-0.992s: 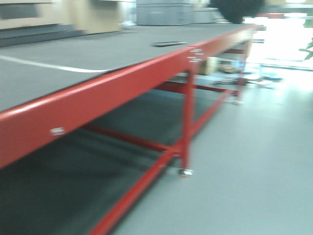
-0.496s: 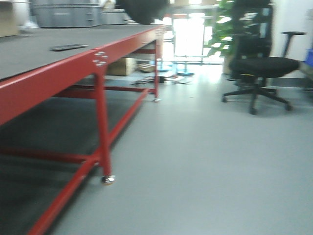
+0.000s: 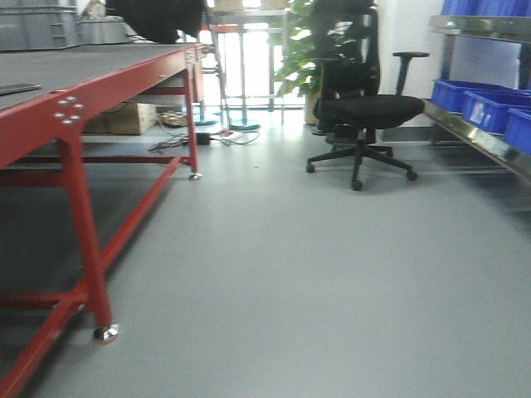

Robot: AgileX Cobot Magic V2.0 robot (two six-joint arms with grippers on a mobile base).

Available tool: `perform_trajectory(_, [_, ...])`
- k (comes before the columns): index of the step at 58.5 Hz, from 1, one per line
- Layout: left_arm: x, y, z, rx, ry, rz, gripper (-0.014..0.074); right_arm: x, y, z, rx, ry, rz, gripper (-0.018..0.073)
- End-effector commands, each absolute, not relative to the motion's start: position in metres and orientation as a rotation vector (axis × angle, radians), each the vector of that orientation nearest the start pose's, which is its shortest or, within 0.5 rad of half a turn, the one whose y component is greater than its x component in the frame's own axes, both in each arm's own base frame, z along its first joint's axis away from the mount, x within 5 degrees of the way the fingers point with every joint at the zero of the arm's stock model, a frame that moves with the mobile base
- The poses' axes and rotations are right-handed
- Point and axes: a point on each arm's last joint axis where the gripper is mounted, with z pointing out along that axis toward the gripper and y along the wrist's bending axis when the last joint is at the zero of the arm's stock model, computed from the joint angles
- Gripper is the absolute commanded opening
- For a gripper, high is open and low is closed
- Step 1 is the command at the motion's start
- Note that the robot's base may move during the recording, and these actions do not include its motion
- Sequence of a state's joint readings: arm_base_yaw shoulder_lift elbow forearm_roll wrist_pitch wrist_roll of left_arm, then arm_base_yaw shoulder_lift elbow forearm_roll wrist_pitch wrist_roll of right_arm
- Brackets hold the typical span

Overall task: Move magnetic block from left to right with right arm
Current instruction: 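Drive the base away from the first table holding the cube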

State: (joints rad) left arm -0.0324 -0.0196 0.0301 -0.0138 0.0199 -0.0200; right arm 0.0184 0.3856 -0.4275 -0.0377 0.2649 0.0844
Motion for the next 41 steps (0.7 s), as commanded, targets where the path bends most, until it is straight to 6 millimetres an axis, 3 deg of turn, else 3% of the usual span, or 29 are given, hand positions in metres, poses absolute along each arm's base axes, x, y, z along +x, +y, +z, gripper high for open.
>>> perform_trajectory(1, [0.0558, -0.0017, 0.2060, -0.009, 1.441, -0.062, -0.0117, 0.0897, 0.0003, 0.3234, 0.020, 1.596, 0.026, 0.0317])
perform_trajectory(41, [0.0558, -0.0017, 0.2060, -0.009, 1.441, -0.062, -0.0117, 0.0897, 0.0003, 0.3234, 0.020, 1.596, 0.026, 0.0317])
